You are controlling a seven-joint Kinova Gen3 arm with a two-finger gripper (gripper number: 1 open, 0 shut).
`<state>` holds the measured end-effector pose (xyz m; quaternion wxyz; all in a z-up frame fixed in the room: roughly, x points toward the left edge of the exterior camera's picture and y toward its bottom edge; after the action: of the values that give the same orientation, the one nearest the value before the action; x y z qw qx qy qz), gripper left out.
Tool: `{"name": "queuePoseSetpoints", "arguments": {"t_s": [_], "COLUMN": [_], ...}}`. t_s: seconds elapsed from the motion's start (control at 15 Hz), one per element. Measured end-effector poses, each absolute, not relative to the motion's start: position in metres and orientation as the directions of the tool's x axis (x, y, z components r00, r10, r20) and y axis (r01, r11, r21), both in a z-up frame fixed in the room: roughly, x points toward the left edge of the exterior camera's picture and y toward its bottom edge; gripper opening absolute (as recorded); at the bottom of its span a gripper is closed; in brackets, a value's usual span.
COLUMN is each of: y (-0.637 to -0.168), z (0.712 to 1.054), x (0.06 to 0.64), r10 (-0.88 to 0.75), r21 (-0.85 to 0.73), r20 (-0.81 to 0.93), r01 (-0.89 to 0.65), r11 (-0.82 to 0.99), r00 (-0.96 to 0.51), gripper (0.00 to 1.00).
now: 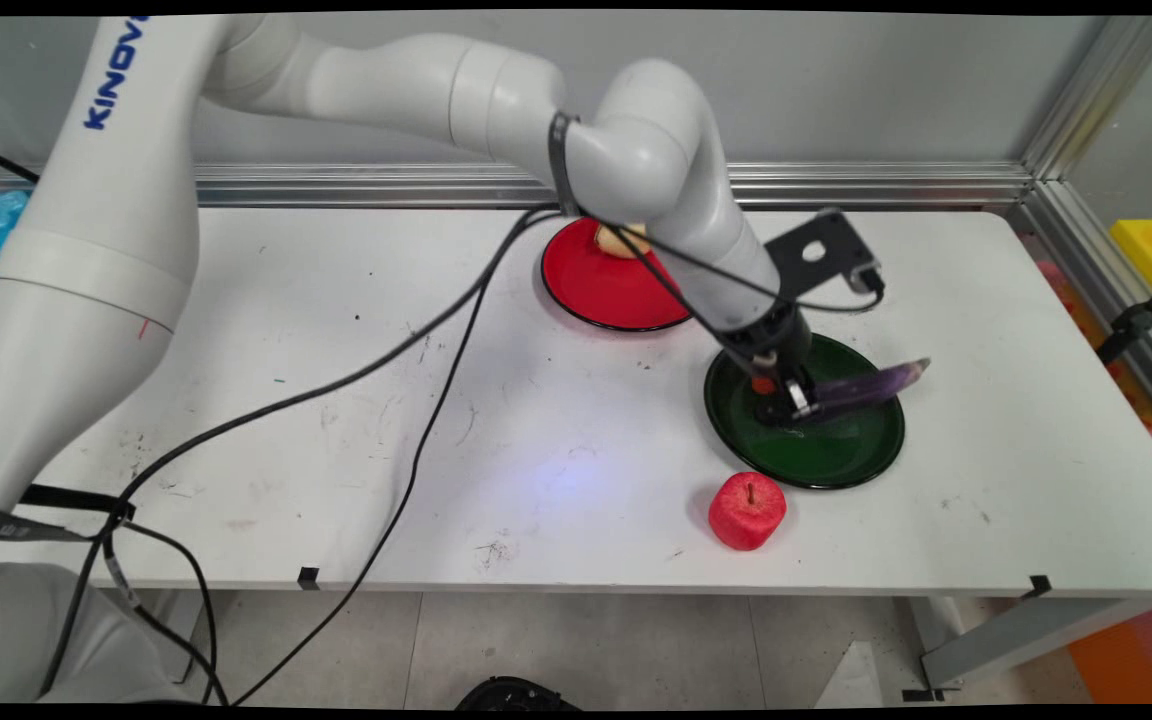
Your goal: Place the picked object on the red plate
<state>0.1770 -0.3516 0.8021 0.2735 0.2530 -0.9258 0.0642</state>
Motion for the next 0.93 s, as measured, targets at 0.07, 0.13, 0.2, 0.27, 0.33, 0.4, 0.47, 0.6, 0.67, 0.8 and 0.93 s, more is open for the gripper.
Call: {"name": "queuePoseSetpoints", "arguments": {"t_s": [0.07, 0.13, 0.2, 0.27, 0.33, 0.4, 0.47, 0.6, 0.67, 0.8, 0.93], "y": [-0.355, -0.357, -0.362, -0.366, -0.371, -0.376, -0.381, -0.391, -0.395, -0.402, -0.411], "z": [0.808, 0.812, 0.819, 0.825, 0.83, 0.835, 0.838, 0.843, 0.844, 0.845, 0.845], "x": [0.18, 0.183, 0.19, 0.197, 0.208, 0.219, 0.228, 0.249, 0.258, 0.272, 0.288], "r10": [-0.427, -0.423, -0.415, -0.41, -0.406, -0.404, -0.402, -0.401, -0.401, -0.4, -0.4], "r21": [0.016, 0.014, 0.006, -0.004, -0.015, -0.026, -0.036, -0.059, -0.069, -0.086, -0.105], "r20": [0.541, 0.542, 0.542, 0.539, 0.534, 0.528, 0.522, 0.509, 0.504, 0.495, 0.486], "r01": [-0.499, -0.495, -0.491, -0.489, -0.488, -0.49, -0.491, -0.495, -0.498, -0.502, -0.507], "r11": [0.867, 0.869, 0.871, 0.872, 0.872, 0.871, 0.87, 0.867, 0.864, 0.861, 0.856], "r00": [-0.725, -0.726, -0.731, -0.736, -0.742, -0.747, -0.752, -0.762, -0.765, -0.771, -0.777], "gripper": [0.0, 0.0, 0.0, 0.0, 0.0, 0.0, 0.0, 0.0, 0.0, 0.0, 0.0]}}
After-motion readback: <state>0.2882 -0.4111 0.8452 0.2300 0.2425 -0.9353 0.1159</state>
